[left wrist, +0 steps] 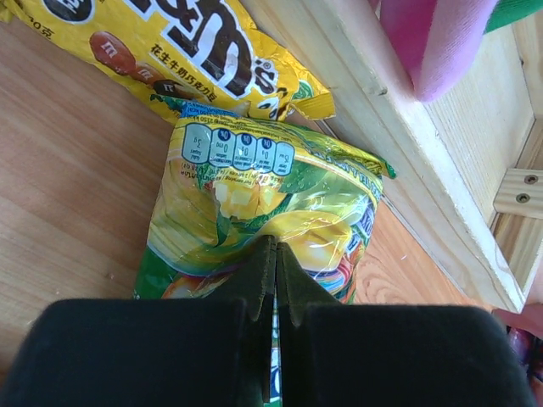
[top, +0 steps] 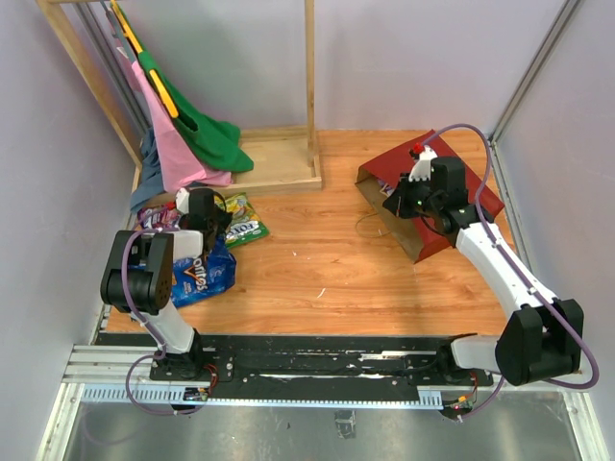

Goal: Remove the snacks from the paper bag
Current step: Place the snack at the center of the board, then take out the snack from the paper bag.

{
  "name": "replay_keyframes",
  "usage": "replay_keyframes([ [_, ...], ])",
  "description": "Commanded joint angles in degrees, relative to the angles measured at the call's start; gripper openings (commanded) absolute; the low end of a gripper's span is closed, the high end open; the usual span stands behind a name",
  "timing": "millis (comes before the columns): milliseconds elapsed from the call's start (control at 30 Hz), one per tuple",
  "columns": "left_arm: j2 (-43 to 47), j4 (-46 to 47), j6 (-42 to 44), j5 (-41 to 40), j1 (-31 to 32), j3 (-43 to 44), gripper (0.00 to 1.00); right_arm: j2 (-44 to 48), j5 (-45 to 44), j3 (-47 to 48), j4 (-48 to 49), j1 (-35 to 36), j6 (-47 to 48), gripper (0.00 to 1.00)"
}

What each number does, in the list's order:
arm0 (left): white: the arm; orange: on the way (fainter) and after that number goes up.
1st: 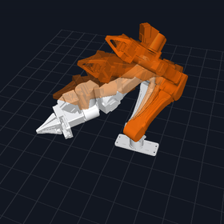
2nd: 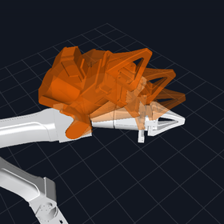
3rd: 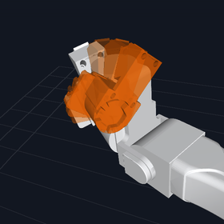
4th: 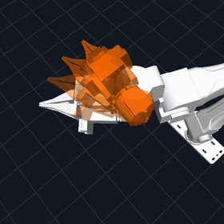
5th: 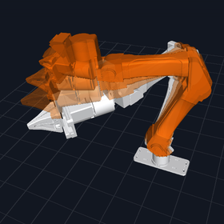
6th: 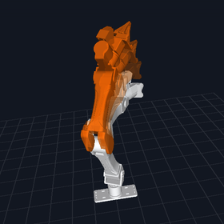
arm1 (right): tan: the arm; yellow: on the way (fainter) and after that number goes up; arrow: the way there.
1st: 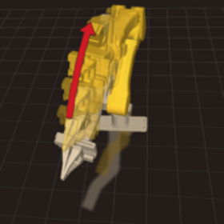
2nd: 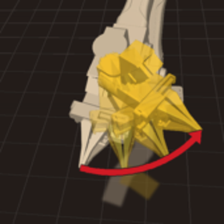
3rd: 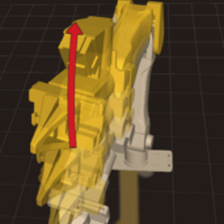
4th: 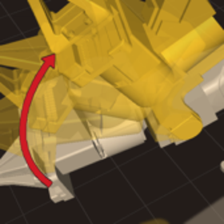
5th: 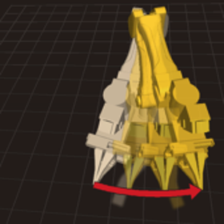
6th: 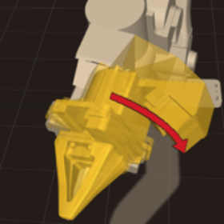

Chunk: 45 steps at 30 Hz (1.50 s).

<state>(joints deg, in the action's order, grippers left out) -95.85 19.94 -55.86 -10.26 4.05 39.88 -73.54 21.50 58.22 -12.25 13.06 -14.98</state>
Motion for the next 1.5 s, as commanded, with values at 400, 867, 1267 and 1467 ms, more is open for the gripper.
replay_keyframes([
  [400,5.4,15.19,17.51,27.84,5.5,2.4,0.57,0.38,0.64,1.09,0.77,1.84,0.56,0.01],
  [867,14.64,9.94,31.58,14.81,20.12,1.05,1.0,6.62,-3.23,-2.18,3.3,1.94,0.94,0.01],
  [1267,11.95,10.25,31.89,10.55,26.92,3.47,1.0,7.26,-3.56,-2.42,3.77,1.93,0.42,0.01],
  [1467,3.38,14.47,28.34,12.33,33.98,6.86,1.0,7.39,-3.76,-2.53,3.82,1.89,0.6,0.01],
])
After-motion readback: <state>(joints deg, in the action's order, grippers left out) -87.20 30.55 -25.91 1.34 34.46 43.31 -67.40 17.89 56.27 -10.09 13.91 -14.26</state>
